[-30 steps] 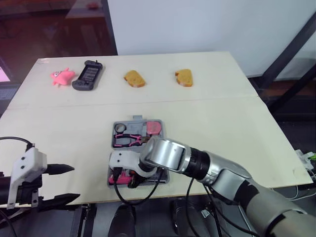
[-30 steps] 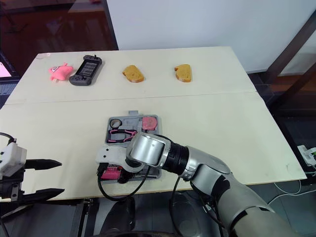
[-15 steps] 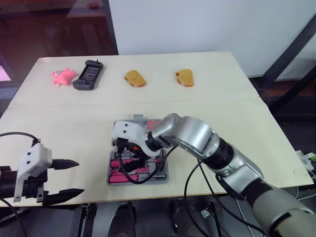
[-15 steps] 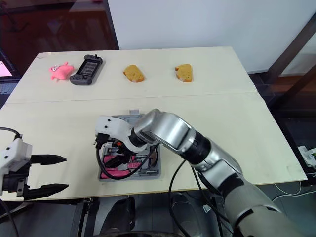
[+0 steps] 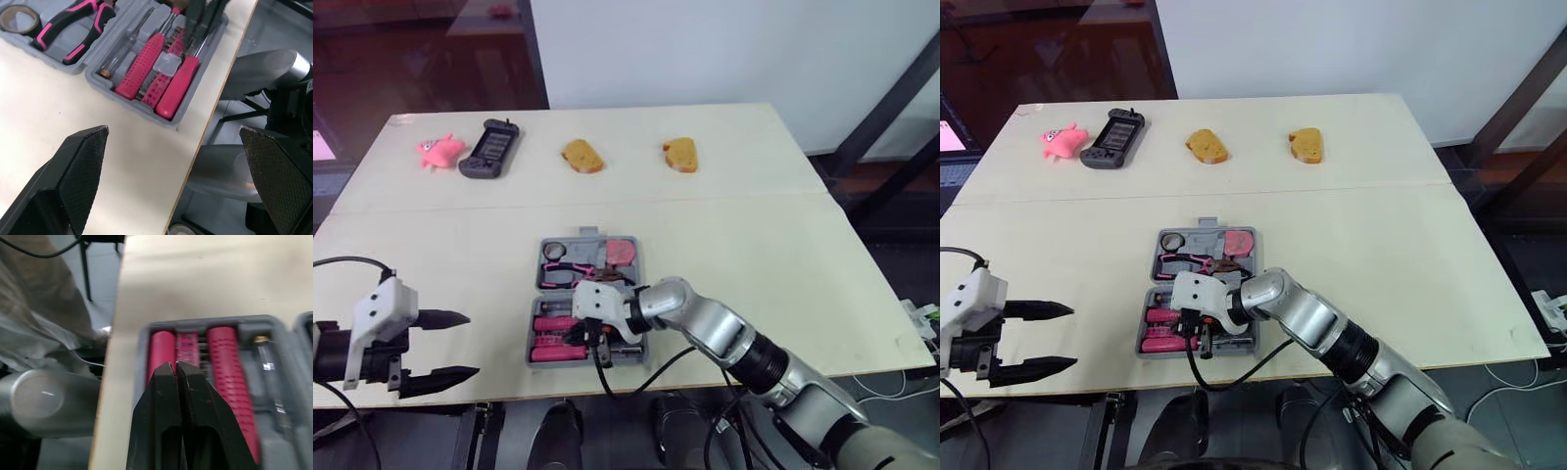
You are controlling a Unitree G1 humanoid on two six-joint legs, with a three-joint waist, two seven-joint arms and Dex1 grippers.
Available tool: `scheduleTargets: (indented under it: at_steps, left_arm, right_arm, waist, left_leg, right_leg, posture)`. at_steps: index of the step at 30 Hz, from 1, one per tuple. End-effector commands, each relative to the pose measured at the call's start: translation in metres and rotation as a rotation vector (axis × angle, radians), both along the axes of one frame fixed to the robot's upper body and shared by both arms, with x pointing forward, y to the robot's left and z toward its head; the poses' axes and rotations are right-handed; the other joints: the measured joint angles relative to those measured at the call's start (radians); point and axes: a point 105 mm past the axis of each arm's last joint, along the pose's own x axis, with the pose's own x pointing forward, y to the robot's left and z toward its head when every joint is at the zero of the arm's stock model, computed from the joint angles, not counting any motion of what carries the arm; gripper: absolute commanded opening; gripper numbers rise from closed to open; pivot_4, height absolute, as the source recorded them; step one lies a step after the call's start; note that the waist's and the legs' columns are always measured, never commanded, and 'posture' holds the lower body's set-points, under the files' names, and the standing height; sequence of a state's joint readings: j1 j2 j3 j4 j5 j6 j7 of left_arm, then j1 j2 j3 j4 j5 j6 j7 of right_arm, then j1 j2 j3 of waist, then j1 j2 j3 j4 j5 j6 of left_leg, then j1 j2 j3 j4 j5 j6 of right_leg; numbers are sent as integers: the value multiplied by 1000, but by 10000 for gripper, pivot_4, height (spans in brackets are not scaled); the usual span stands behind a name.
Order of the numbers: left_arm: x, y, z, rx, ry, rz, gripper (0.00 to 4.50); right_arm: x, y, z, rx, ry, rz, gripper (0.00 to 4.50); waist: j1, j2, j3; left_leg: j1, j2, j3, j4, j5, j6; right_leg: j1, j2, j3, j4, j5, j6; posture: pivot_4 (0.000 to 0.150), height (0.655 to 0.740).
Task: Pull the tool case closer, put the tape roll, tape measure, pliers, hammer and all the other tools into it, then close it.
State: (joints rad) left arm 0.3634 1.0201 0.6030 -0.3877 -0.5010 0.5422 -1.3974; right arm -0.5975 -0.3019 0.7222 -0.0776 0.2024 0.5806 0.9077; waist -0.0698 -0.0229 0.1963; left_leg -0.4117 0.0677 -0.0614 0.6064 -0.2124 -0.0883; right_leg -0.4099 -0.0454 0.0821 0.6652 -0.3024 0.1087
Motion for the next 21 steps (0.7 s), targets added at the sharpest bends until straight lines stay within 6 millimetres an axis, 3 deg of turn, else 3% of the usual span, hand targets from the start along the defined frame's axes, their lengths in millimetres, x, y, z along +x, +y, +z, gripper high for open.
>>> scheduleTargets:
  at_steps: [1,5,11,17,21]
  left_arm:
    - [0,1,3,20,-6,-24,45000]
    - [0,2,2,26,-4,-28,45000]
    - [1,3,-6,66,12,-47,45000]
    - [11,5,-16,71,-5,-22,45000]
    - [28,5,-11,2,-73,31,45000]
  right_arm:
    - [-1,2,-1,10,-22,24,207]
    - [-2,-1,-13,-5,22,4,207]
    - [-3,-14,-50,-98,59,-31,207]
    - [7,-17,-27,-9,36,-69,207]
    - [17,-13,18,151,-52,-76,207]
  waist:
    - [0,0,0]
    - [0,0,0]
    - [-1,0,0]
    - [0,0,0]
    - [4,0,0]
  left_leg:
    - [0,0,0,0,0,0]
    - [0,0,0,0,0,0]
    - [2,0,0,0,0,0]
    - [2,0,0,0,0,0]
    - [2,0,0,1,0,0]
  right_leg:
    - [0,0,0,0,0,0]
    - [0,0,0,0,0,0]
    - [1,0,0,0,0,0]
    - [2,0,0,0,0,0]
    - [2,0,0,0,0,0]
  posture:
    - [1500,7400]
    - [1500,7400]
    - [1500,7400]
    - [1500,7400]
    - [1500,7400]
